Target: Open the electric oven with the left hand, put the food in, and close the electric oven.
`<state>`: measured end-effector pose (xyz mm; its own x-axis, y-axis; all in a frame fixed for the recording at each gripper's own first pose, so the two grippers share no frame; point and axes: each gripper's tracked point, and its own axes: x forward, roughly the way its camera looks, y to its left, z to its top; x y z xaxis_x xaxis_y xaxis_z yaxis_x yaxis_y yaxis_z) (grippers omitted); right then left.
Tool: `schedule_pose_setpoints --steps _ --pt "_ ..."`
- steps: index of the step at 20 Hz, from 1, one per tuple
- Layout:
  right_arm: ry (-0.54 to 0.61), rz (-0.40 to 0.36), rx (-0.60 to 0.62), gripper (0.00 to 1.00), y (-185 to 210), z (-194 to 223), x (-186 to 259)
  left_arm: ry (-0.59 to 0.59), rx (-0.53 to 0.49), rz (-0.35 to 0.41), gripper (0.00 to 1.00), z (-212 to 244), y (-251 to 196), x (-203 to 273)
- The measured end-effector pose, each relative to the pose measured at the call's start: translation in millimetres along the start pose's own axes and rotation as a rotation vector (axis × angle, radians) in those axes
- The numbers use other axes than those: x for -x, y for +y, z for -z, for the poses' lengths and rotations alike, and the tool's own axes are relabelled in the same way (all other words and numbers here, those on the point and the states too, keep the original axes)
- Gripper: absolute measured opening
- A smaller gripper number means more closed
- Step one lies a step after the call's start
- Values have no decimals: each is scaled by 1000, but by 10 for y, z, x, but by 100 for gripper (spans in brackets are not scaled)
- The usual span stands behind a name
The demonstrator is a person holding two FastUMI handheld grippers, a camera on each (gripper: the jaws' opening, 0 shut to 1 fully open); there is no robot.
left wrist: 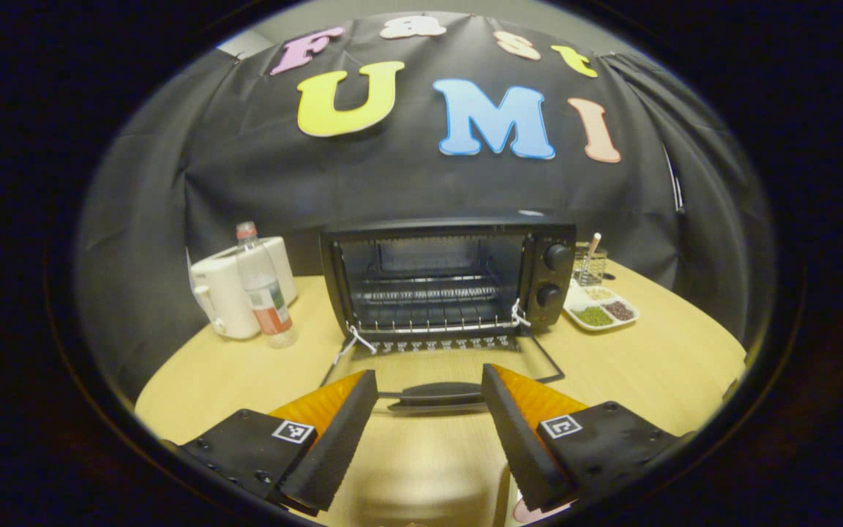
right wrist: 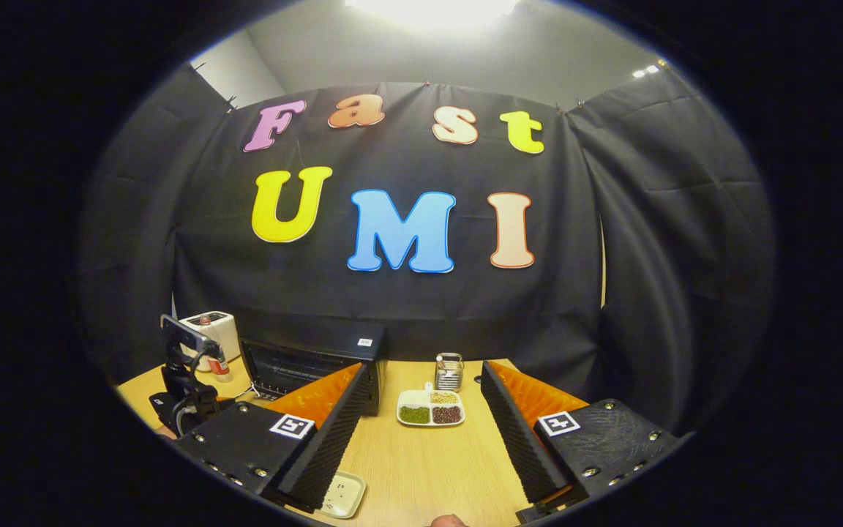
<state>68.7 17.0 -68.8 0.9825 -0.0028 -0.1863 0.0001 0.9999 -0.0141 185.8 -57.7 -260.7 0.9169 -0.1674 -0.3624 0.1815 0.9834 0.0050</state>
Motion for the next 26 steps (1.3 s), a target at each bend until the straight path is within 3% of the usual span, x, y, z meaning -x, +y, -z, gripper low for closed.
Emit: schedule_pose_setpoints --steps 2,5,6,8,11,12,13,20,26 --pt "48 -60 -18 96 79 140 -26 -67 15 -20 100 -304 69 244" --pt "111 -104 -41 96 84 341 -46 -150 30 -54 96 -705 179 588" --pt "139 -126 -60 96 106 419 -52 -177 33 -65 100 -836 216 688" --pt "201 -174 -108 96 167 591 -60 -236 41 -86 96 -1115 284 944" --pt "326 -224 -178 98 211 899 -50 -308 32 -111 100 -1420 352 1264" --pt "379 -244 -208 97 248 1017 -38 -314 26 -118 91 -1476 374 1345" --pt "440 -266 -240 97 304 1141 -13 -317 22 -125 100 -1503 402 1420" --pt "817 -418 -432 98 706 1927 187 -364 20 -178 100 -1680 658 1845" --pt "1026 -404 -540 95 795 2427 160 -383 75 -239 100 -1725 990 2024"
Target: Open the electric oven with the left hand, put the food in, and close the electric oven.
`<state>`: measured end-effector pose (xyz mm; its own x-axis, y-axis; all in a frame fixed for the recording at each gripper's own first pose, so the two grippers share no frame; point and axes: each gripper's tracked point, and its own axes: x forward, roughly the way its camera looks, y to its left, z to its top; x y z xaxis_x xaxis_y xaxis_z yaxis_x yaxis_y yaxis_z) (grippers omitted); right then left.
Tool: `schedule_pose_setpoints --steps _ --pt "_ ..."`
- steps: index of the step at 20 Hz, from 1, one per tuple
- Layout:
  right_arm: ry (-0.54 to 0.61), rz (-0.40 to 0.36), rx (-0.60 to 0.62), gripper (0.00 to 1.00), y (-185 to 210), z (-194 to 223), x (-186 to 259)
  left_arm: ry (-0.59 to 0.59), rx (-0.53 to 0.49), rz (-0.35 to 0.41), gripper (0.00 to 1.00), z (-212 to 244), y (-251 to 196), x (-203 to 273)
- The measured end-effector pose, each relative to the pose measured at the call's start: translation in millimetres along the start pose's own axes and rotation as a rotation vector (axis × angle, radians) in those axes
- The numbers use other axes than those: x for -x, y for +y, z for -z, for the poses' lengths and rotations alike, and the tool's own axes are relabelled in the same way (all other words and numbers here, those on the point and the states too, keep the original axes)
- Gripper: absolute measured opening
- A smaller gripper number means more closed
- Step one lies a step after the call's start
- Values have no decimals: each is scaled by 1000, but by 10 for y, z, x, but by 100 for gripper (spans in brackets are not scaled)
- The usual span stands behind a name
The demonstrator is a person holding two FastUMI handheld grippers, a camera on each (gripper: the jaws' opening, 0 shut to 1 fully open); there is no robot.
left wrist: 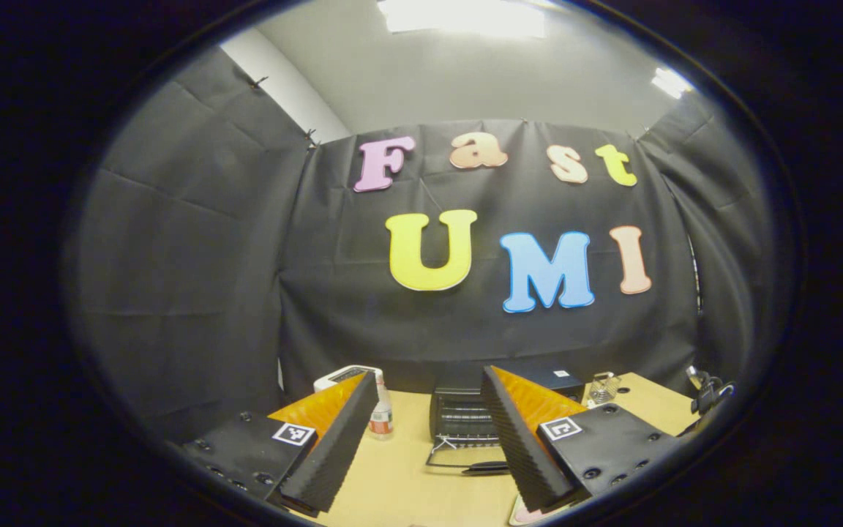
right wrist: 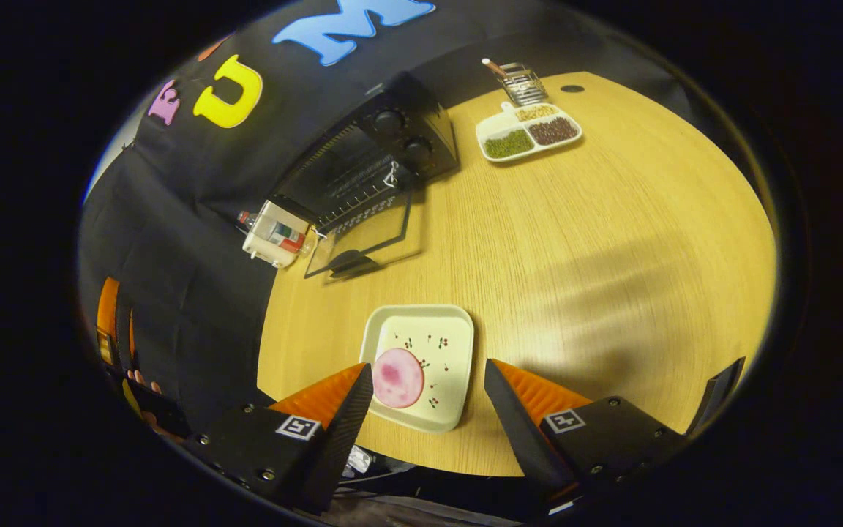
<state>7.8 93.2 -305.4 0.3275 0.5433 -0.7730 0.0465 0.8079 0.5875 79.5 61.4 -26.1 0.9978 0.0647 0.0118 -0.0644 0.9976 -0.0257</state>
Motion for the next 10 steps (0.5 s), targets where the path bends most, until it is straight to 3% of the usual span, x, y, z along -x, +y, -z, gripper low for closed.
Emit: schedule_pose_setpoints --steps 2,4,5,10 --pt "55 -12 -41 95 -15 51 -138 4 -12 -28 100 37 124 27" --pt "88 -15 -87 73 -47 81 -262 13 -9 -51 100 75 213 72" --pt "108 -14 -97 83 -55 116 -289 21 -7 -61 100 112 255 77" --pt "169 -10 -101 83 -126 178 -423 42 5 -91 100 199 413 105"
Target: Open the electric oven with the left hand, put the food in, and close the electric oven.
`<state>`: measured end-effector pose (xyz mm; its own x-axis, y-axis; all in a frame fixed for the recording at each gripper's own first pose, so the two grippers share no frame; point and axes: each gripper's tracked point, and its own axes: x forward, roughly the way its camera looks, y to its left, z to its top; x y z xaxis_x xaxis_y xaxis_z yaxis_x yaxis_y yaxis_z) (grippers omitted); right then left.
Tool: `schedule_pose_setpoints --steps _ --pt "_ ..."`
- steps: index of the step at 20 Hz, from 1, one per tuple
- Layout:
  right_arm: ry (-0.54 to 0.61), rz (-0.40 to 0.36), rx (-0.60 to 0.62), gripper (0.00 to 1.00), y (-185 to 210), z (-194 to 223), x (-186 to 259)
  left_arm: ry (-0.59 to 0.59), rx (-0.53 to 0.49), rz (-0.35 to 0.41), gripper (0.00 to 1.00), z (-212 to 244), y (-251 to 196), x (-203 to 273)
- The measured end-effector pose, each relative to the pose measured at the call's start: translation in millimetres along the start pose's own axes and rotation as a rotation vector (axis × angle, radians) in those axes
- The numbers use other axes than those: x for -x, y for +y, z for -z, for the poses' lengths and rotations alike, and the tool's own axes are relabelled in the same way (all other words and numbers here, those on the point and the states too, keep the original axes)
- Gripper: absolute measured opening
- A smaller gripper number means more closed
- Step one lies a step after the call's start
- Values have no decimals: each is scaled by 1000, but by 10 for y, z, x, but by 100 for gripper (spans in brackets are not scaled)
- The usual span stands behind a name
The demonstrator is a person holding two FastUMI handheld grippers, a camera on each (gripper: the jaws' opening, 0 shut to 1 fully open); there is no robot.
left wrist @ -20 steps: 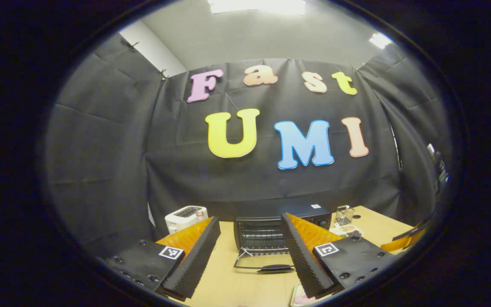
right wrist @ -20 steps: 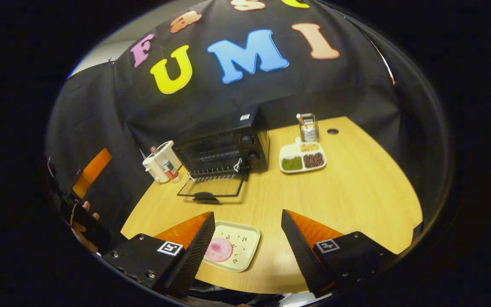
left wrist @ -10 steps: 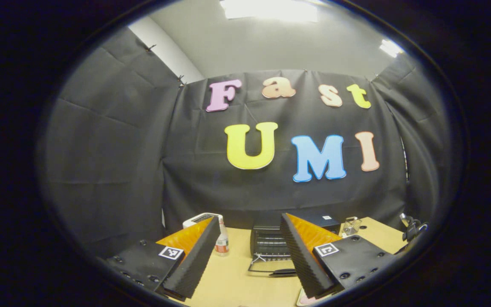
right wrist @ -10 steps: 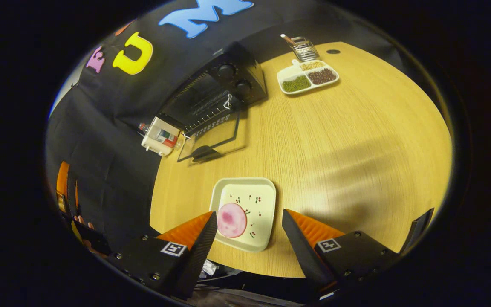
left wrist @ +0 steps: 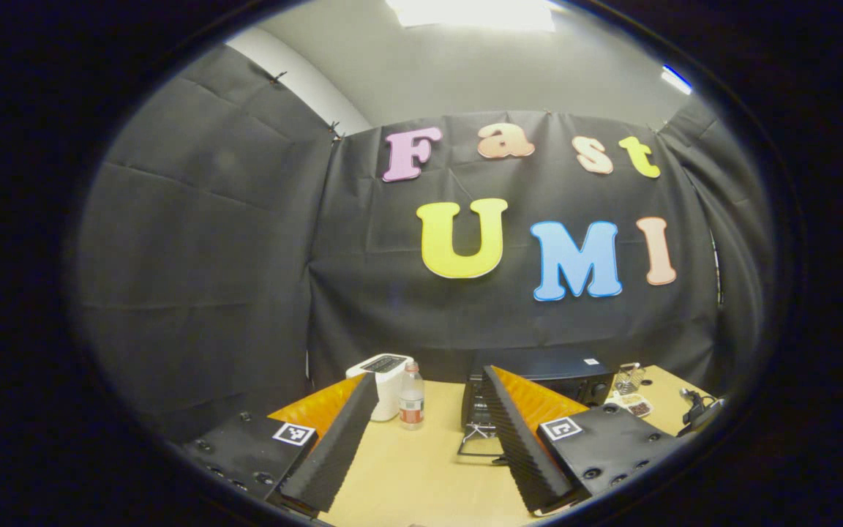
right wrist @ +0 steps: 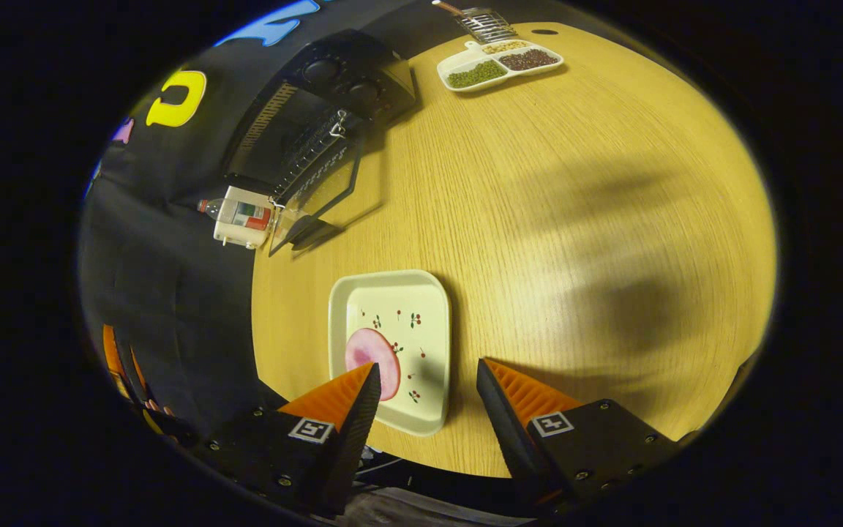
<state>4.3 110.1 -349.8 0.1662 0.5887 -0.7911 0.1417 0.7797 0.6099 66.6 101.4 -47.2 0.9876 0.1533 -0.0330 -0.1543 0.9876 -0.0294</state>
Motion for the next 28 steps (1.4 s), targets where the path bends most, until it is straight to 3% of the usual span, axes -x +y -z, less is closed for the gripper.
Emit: schedule_pose_setpoints --steps 1,2,3,4,5,8,9,10,11,12,13,16,22,28 --pt "5 -10 -2 73 24 9 -30 0 -3 -5 100 3 21 -10" --pt "11 -8 3 82 13 -3 -68 1 -5 -8 100 6 32 -25" --pt "19 28 9 73 -55 14 -124 3 -4 -9 100 22 33 -45" --pt "13 47 5 63 -123 -9 -179 5 -2 -9 90 28 30 -57" --pt "13 39 -10 25 -105 -33 -147 5 2 -6 93 41 18 -75" --pt "15 34 -4 22 -128 -20 -158 4 -1 1 100 38 -14 -105" --pt "2 65 -3 22 -207 -27 -86 4 -4 3 100 39 -23 -119" --pt "8 70 -19 10 -199 -36 -278 0 -5 7 97 30 -40 -132" --pt "13 52 -21 1 -198 -26 -178 -1 -4 12 93 24 -71 -143" --pt "17 40 -24 2 -186 -13 -179 0 -2 20 98 27 -112 -151" --pt "5 42 -31 1 -162 -31 -180 4 -2 27 93 57 -150 -151" --pt "-3 35 -7 0 -148 -14 -155 3 0 36 100 37 -237 -110" --pt "18 -70 -72 0 146 97 -115 -9 -16 15 100 26 -221 76" --pt "-32 -144 -121 0 743 -98 -70 11 33 -17 100 158 -58 -30"
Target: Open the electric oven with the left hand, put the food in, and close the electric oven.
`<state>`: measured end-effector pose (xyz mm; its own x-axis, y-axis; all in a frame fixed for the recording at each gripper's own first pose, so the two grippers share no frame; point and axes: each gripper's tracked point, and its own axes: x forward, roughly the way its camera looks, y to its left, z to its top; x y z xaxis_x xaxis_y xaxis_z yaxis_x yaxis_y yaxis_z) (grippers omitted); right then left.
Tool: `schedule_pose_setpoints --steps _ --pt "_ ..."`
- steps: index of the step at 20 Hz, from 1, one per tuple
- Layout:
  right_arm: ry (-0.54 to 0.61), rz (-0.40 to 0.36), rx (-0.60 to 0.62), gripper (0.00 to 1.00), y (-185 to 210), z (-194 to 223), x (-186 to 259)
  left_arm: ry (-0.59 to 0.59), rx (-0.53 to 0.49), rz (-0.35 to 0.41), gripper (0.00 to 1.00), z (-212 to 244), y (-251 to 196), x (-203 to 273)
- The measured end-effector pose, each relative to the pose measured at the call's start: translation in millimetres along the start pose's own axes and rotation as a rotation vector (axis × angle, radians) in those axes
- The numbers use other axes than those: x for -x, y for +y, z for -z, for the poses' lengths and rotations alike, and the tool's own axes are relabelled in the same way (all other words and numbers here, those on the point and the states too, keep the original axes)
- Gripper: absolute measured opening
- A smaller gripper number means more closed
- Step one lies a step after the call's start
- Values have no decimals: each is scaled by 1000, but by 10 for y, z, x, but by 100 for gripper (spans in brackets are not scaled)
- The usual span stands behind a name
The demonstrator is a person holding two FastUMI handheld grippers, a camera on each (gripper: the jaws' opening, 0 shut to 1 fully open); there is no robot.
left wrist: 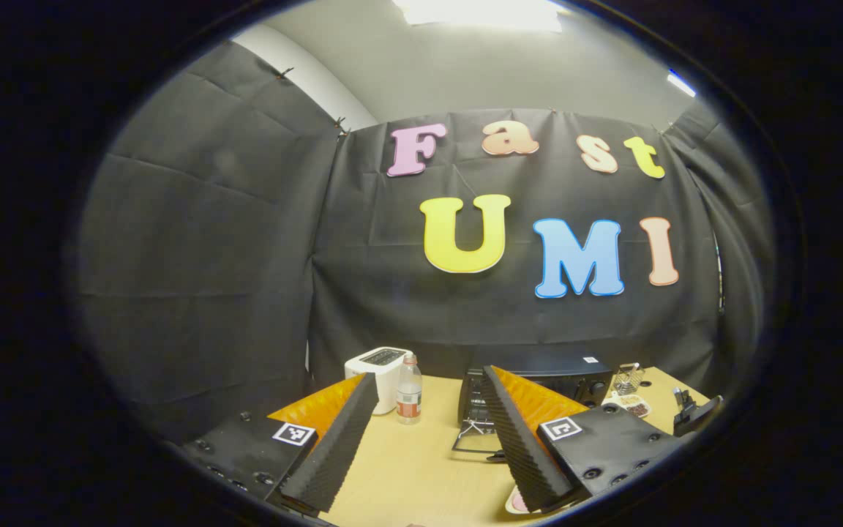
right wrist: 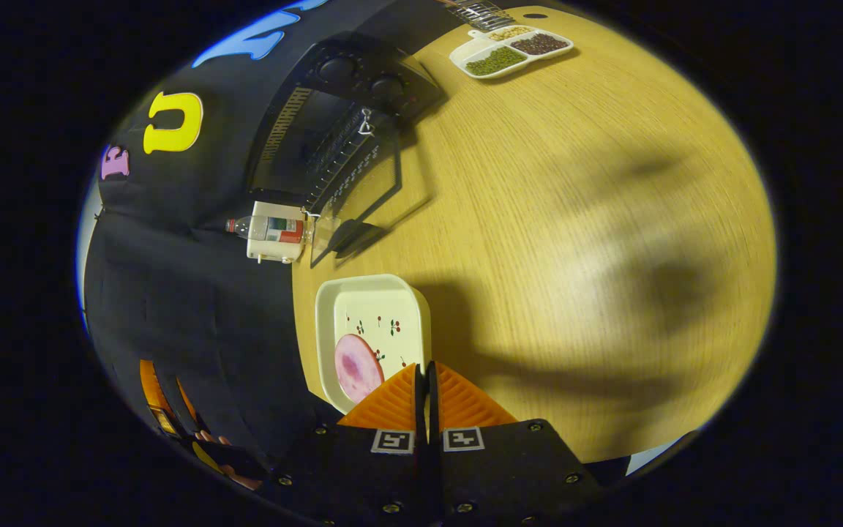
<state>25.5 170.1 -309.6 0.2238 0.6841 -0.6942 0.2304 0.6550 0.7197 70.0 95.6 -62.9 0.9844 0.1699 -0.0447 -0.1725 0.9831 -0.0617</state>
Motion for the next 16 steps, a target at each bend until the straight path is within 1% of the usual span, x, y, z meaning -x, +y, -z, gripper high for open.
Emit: schedule_pose_setpoints --steps 4,5,6,7,11,14,15,16 --pt "-75 -44 -109 1 444 -269 -130 -7 5 -20 100 -12 195 -185" --pt "-90 -54 -137 0 537 -338 -173 -11 9 -24 96 -21 240 -224" --pt "-109 -60 -163 0 604 -427 -213 -16 11 -28 96 -39 297 -268" --pt "-135 -62 -191 1 664 -519 -253 -18 13 -33 100 -42 361 -307" --pt "-231 -92 -334 1 883 -871 -422 -21 19 -44 100 -8 595 -522" --pt "-280 -101 -423 0 998 -1108 -548 -22 8 -50 96 30 769 -726" --pt "-293 -101 -445 0 1027 -1159 -585 -20 10 -47 100 42 812 -783" --pt "-309 -102 -463 1 1059 -1235 -624 -24 13 -42 100 26 850 -841"
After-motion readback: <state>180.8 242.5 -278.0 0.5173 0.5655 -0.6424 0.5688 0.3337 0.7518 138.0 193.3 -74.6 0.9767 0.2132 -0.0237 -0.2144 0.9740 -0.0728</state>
